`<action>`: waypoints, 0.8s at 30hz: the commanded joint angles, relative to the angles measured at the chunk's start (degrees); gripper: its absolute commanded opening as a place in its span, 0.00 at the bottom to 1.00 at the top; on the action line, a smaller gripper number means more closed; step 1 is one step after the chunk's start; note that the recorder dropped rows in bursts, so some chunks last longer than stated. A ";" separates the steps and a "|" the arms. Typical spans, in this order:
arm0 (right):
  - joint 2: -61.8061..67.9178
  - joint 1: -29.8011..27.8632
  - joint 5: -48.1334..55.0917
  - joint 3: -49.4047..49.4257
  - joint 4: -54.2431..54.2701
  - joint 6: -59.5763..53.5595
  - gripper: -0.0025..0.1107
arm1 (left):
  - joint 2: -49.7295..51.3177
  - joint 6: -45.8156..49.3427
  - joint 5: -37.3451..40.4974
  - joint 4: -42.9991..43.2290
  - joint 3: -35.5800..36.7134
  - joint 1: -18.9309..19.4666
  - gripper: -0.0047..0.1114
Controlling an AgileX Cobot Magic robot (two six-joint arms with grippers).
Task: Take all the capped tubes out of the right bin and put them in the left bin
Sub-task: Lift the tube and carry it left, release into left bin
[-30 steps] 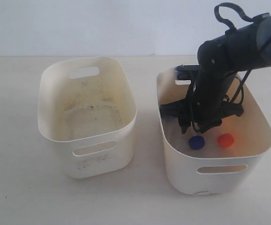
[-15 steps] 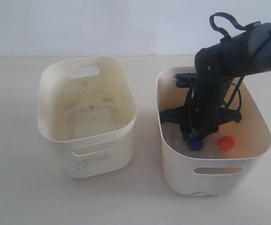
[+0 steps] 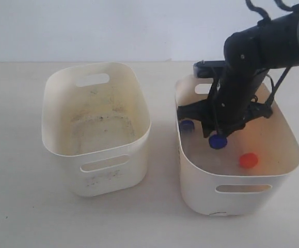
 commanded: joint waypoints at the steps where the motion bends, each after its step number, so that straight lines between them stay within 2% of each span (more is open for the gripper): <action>1: -5.75 -0.07 0.44 -0.03 -0.81 -0.21 0.02 | 0.20 -0.07 -0.28 -0.16 -0.22 -0.06 0.08; 9: -14.89 -0.07 -2.68 -0.03 -0.54 0.27 0.02 | 0.20 -0.07 -0.28 -0.16 -0.22 -0.06 0.08; 14: -18.45 0.17 -8.83 -0.03 9.65 -6.22 0.02 | 0.20 -0.07 -0.28 -0.16 -0.22 -0.06 0.08; 19: -17.60 4.58 -14.27 -0.03 24.58 -20.72 0.02 | 0.20 -0.07 -0.28 -0.16 -0.22 -0.06 0.08; 24: -15.51 10.84 -22.27 -0.03 26.64 -23.31 0.02 | 0.20 -0.07 -0.28 -0.16 -0.22 -0.06 0.08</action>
